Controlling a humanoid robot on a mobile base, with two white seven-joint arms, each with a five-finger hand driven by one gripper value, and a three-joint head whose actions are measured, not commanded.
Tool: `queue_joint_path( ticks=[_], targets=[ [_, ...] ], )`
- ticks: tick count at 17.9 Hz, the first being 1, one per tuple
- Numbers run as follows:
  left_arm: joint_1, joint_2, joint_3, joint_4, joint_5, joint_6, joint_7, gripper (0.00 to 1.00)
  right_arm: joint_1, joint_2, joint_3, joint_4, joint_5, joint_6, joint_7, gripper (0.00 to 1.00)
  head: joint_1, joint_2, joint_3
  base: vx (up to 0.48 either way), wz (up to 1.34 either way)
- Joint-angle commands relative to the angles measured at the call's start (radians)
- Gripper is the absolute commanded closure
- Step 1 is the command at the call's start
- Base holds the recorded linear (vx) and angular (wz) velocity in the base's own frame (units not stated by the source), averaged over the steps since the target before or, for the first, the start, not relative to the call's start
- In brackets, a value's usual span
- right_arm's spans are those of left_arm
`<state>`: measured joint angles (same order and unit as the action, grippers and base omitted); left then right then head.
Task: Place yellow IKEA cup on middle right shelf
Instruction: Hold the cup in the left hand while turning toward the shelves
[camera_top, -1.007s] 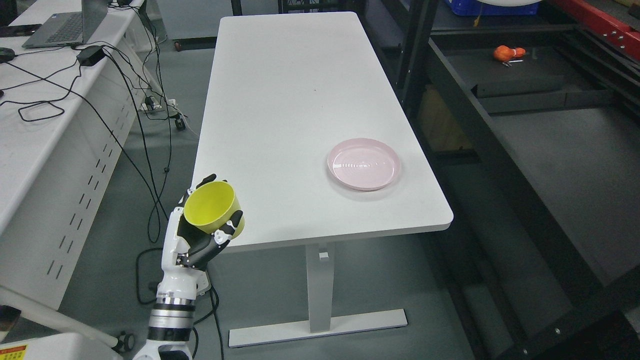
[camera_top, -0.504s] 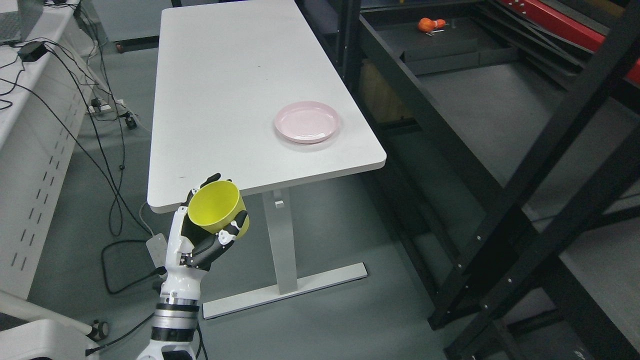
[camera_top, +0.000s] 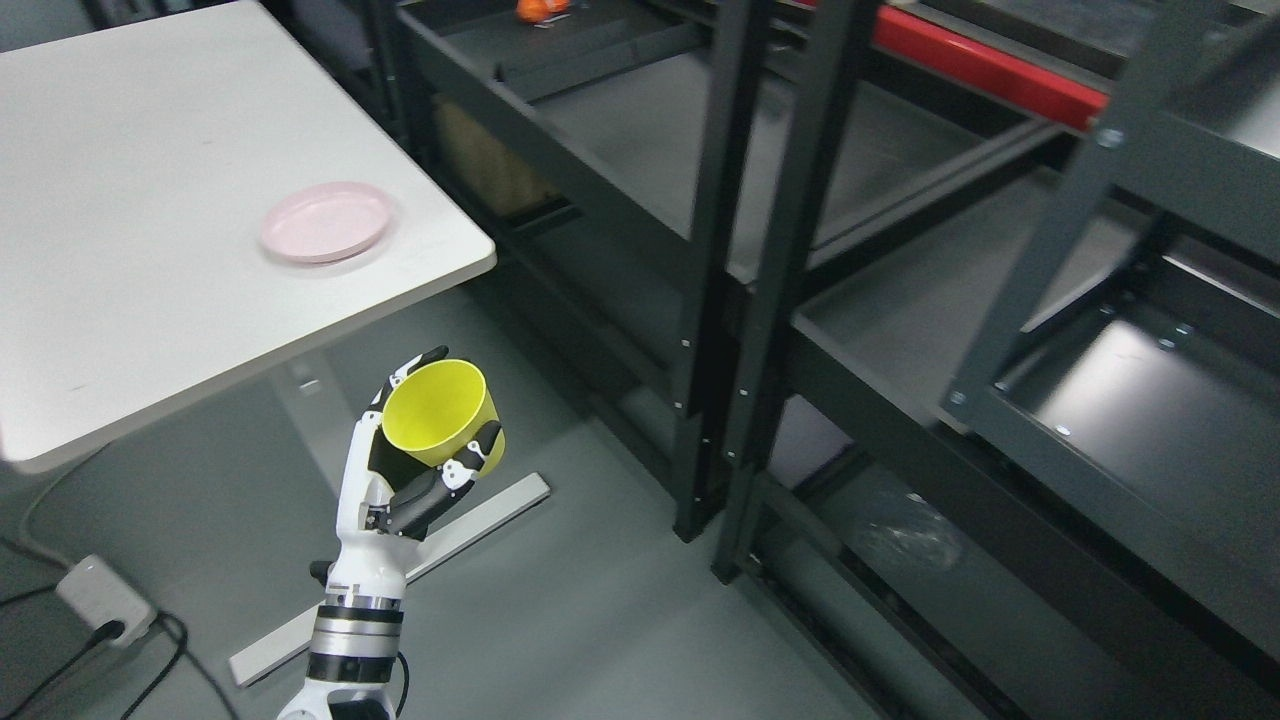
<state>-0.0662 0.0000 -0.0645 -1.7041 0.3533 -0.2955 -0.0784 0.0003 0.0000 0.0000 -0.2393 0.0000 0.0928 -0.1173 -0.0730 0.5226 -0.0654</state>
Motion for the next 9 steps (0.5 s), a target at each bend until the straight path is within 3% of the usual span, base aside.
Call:
queue_joint_path(
  ticks=[1, 9],
  targets=[
    [-0.003, 0.017, -0.006, -0.002, 0.029, -0.005, 0.000, 1.00, 0.013, -0.017, 0.017, 0.000, -0.025, 0.001, 0.001, 0.01, 0.0000, 0.000, 0.000, -0.167, -0.99],
    [-0.003, 0.017, -0.024, -0.002, 0.029, -0.014, -0.001, 1.00, 0.013, -0.017, 0.017, 0.000, -0.025, 0.001, 0.001, 0.01, 0.0000, 0.000, 0.000, -0.079, -0.95]
  ],
)
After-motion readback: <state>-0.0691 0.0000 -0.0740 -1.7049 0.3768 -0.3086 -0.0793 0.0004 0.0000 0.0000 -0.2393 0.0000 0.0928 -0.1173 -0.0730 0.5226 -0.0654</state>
